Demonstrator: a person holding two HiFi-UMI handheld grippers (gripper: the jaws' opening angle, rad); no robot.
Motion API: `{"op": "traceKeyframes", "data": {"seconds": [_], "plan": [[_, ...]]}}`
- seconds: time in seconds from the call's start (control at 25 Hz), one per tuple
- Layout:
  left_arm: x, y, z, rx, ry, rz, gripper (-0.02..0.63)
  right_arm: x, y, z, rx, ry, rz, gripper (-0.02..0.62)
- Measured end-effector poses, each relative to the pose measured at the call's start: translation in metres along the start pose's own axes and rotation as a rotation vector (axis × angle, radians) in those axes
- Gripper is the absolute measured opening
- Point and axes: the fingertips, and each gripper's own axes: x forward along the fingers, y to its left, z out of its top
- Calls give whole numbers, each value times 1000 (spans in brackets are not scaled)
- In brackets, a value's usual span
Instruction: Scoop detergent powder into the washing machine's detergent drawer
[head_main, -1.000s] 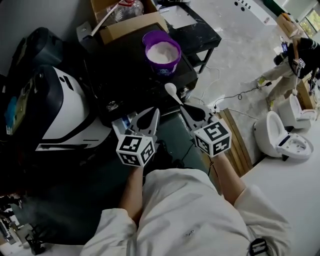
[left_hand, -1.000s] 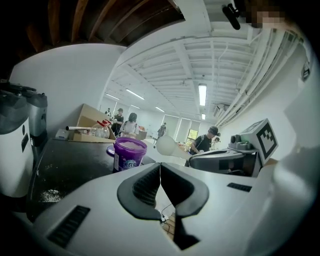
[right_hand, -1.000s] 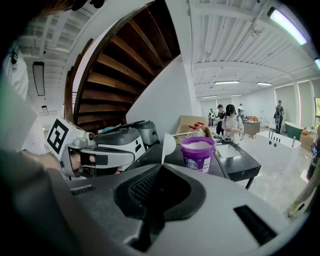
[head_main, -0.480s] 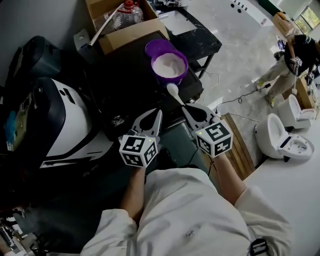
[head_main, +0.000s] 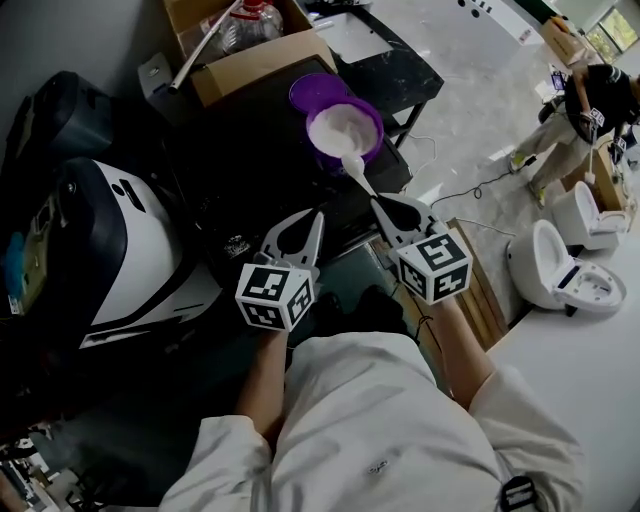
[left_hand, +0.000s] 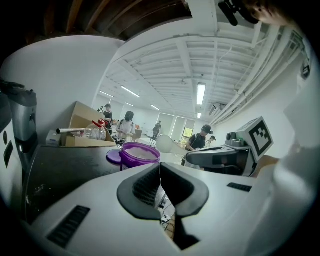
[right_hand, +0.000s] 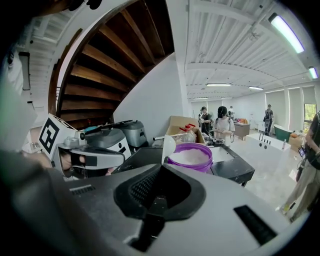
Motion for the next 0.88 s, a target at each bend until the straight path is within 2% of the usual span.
{"op": "traceKeyframes", "data": {"seconds": [0.24, 0.88], "plan": [[10, 2, -3, -12, 15, 19, 20, 6, -13, 3, -5, 16, 10, 8], [44, 23, 4, -66, 12, 193, 20, 55, -55, 10, -113, 90, 151, 8]]}}
